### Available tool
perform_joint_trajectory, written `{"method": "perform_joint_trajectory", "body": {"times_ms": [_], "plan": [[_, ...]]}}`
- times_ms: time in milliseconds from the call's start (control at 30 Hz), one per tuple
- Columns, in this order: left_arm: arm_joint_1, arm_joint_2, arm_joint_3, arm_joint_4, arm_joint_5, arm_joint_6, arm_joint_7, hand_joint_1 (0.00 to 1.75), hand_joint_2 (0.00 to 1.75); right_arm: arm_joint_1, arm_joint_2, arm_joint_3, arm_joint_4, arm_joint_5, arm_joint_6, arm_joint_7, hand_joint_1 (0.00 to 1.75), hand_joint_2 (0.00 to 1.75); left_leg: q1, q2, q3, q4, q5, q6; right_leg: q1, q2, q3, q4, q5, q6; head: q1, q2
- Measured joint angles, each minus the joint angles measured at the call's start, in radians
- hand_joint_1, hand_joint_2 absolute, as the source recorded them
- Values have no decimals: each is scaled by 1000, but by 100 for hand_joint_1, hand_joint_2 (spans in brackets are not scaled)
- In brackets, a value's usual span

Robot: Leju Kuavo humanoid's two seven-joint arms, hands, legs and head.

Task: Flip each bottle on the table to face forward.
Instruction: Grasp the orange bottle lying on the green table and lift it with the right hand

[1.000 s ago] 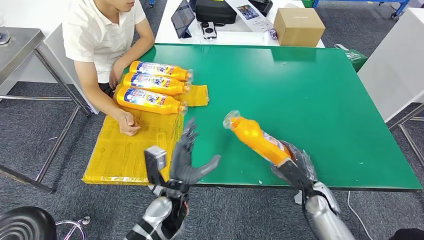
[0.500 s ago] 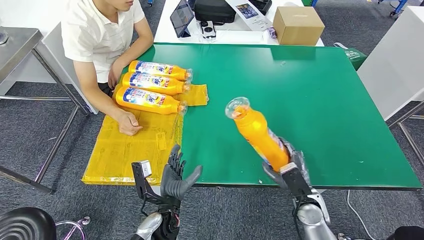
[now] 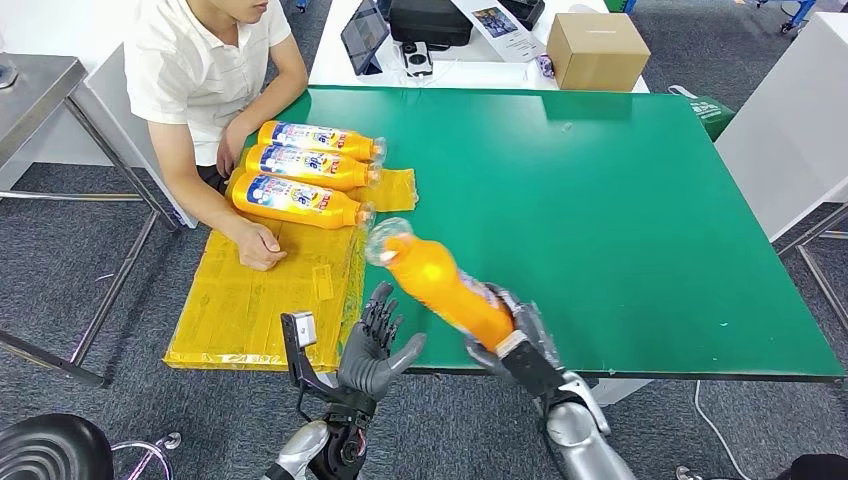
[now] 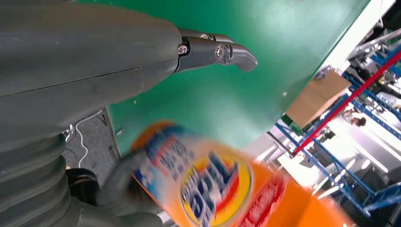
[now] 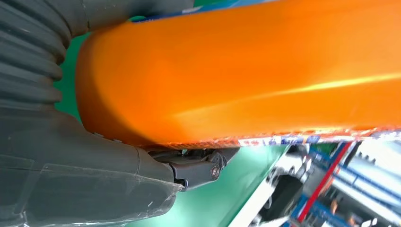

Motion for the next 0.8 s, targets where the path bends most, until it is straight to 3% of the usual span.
{"method": "perform_joint_trajectory", "body": {"times_ms": [400, 800], "plan": [[-32, 0, -28, 7, -1, -40, 14, 0, 175, -79, 31, 114, 96, 9, -1, 2, 169, 175, 0, 0, 0, 0, 0, 0, 0, 0, 0, 0, 0, 0, 0, 0], [-74, -14, -25, 43, -40, 34, -36, 0, 175, -112, 40, 192, 134, 63, -55, 15, 175, 175, 0, 0, 0, 0, 0, 0, 0, 0, 0, 0, 0, 0, 0, 0]]}}
